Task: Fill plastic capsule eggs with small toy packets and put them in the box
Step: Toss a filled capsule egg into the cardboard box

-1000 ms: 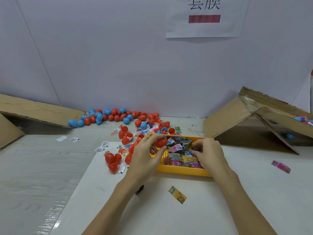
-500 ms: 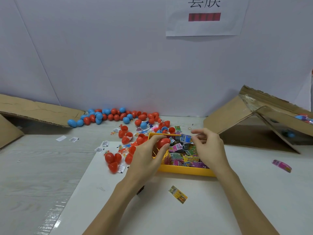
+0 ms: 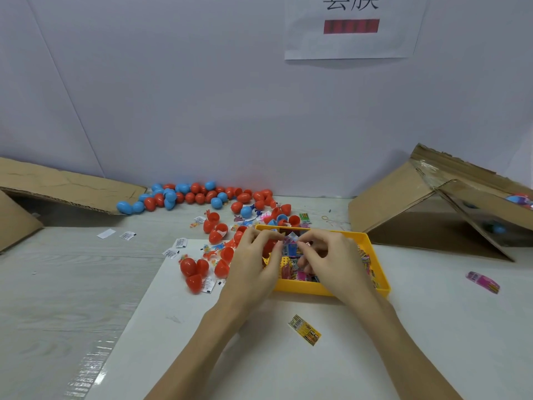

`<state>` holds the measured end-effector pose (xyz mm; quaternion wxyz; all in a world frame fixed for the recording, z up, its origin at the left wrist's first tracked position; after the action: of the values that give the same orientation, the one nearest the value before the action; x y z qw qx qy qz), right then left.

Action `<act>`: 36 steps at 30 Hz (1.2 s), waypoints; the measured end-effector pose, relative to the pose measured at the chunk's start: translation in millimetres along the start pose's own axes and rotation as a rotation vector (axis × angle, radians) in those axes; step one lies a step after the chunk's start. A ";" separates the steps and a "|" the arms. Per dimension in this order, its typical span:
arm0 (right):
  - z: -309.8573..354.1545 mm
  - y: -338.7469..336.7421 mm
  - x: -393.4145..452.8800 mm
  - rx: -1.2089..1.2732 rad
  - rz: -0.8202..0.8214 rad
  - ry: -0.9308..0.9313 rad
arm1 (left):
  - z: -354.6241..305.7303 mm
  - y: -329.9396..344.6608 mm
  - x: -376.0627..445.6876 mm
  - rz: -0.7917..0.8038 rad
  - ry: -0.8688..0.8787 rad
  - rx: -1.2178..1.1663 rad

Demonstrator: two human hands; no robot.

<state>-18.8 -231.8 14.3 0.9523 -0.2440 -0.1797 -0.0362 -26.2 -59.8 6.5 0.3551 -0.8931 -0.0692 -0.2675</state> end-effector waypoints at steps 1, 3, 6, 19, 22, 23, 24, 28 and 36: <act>1.0 0.5 -0.2 0.035 0.019 0.004 | 0.3 -0.4 0.3 -0.004 -0.002 0.004; 3.6 0.6 -0.6 0.091 0.058 0.014 | 1.5 -1.5 1.3 -0.015 -0.019 0.006; 6.2 0.4 -0.2 0.129 0.094 0.032 | 3.4 -3.6 2.7 -0.045 -0.071 -0.064; 10.4 0.7 -0.5 -0.034 -0.049 -0.070 | 8.0 -0.8 2.4 0.024 0.016 0.128; 8.3 2.3 -1.4 -0.058 -0.010 -0.051 | 9.2 0.2 0.8 0.024 0.086 0.212; 8.2 2.8 -1.6 -0.054 -0.002 -0.044 | 8.3 -0.1 0.5 0.018 0.104 0.229; 8.9 3.1 -1.8 -0.047 0.009 -0.039 | 7.3 -0.8 0.5 0.012 0.121 0.247; 13.3 4.1 -3.5 0.012 0.096 -0.043 | 3.9 -3.2 0.6 0.000 0.180 0.292; 5.4 1.0 -1.0 0.034 -0.042 0.037 | 0.4 -4.5 1.0 0.053 0.012 0.013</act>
<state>-21.3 -228.3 18.0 0.9585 -0.2232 -0.1678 -0.0576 -26.6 -56.3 9.5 0.3684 -0.8906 -0.0450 -0.2628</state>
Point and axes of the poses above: each hand's wrist, its own x-axis towards the middle knuckle, its own y-axis out of the palm, z = x × y, the point moved 2 cm from there along x, towards the middle knuckle, and after that the axes turned 8 degrees about x, right-handed, at the moved point
